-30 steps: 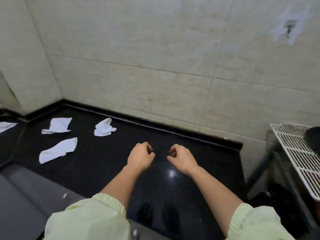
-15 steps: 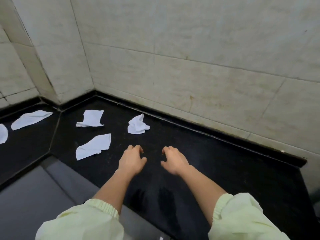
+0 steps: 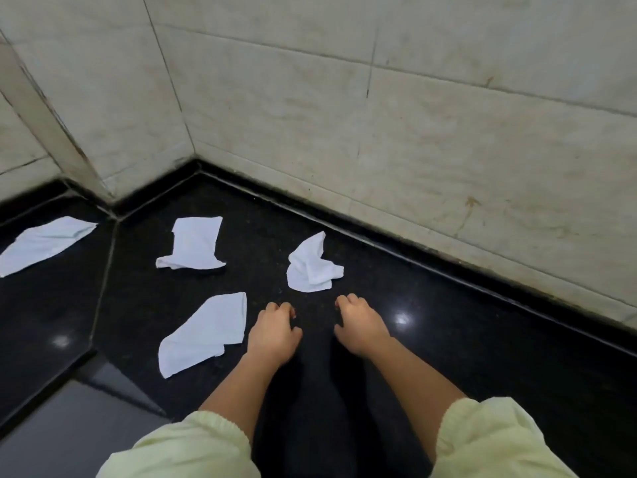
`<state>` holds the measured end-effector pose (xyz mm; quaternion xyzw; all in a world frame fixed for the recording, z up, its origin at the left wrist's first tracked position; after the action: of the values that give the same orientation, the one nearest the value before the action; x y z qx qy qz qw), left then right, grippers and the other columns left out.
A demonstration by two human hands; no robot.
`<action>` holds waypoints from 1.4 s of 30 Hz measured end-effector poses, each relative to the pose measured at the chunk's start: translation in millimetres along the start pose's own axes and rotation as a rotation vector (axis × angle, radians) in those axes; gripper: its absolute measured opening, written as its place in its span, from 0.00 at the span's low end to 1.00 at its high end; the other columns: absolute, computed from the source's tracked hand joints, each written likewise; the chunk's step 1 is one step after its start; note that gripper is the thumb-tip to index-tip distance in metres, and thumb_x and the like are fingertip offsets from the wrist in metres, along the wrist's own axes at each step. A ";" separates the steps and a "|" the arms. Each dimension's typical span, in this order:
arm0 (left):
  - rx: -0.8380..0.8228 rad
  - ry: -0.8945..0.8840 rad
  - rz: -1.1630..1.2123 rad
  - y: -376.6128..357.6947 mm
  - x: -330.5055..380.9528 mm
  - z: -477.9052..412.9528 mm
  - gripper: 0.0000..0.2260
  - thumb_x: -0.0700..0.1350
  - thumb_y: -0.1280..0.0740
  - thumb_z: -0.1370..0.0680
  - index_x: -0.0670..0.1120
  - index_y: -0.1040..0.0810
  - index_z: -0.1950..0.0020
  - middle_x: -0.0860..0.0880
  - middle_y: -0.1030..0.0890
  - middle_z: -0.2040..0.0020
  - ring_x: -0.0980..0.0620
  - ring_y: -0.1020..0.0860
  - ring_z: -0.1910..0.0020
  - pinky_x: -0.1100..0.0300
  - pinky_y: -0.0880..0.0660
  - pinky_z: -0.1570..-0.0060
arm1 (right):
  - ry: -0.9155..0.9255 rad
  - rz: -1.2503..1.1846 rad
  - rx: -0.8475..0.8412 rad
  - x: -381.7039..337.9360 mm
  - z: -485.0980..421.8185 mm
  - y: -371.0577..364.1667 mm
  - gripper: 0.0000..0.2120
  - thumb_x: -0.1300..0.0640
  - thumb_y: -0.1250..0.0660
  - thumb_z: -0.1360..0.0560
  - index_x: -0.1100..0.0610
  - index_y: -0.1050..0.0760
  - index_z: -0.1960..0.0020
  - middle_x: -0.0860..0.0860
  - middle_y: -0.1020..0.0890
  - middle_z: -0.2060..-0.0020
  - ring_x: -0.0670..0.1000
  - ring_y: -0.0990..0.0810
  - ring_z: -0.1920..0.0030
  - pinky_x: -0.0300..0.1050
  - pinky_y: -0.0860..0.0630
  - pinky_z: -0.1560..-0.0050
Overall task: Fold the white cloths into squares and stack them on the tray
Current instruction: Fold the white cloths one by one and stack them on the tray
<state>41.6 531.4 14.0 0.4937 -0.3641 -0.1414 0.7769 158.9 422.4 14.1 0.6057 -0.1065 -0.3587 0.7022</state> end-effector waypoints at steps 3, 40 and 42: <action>-0.023 -0.011 -0.005 -2.8 -12.7 -32.2 0.15 0.47 0.36 0.23 0.48 0.28 0.37 0.47 0.29 0.38 0.48 0.29 0.39 0.54 0.27 0.42 | -0.018 -0.017 -0.003 -4.8 -31.8 -5.7 0.18 0.57 0.37 0.23 0.59 0.33 0.35 0.55 0.29 0.38 0.56 0.30 0.38 0.51 0.27 0.42; -0.028 -0.287 0.731 51.0 27.4 -112.6 0.05 0.39 0.33 0.27 0.46 0.19 0.60 0.50 0.19 0.65 0.56 0.23 0.65 0.61 0.27 0.62 | -0.499 -1.327 0.327 56.2 -34.7 44.3 0.06 0.63 0.30 0.27 0.58 0.21 0.62 0.52 0.19 0.67 0.46 0.23 0.66 0.38 0.31 0.69; -0.049 -0.309 0.790 54.4 35.5 -95.8 0.06 0.39 0.33 0.27 0.47 0.18 0.59 0.51 0.17 0.63 0.57 0.22 0.63 0.61 0.26 0.60 | -0.517 -1.371 0.369 64.3 -10.6 56.4 0.06 0.63 0.32 0.25 0.58 0.22 0.61 0.53 0.18 0.68 0.47 0.22 0.67 0.39 0.31 0.69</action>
<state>126.3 600.2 52.8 0.2708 -0.6341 0.0861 0.7191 232.5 390.4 45.5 0.5405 0.0746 -0.8223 0.1616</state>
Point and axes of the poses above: each hand's wrist, its own z-axis away from the middle knuckle, its own y-axis out of the back of the hand, x = y × z, the point moved 6 cm from there along -z, towards the middle knuckle
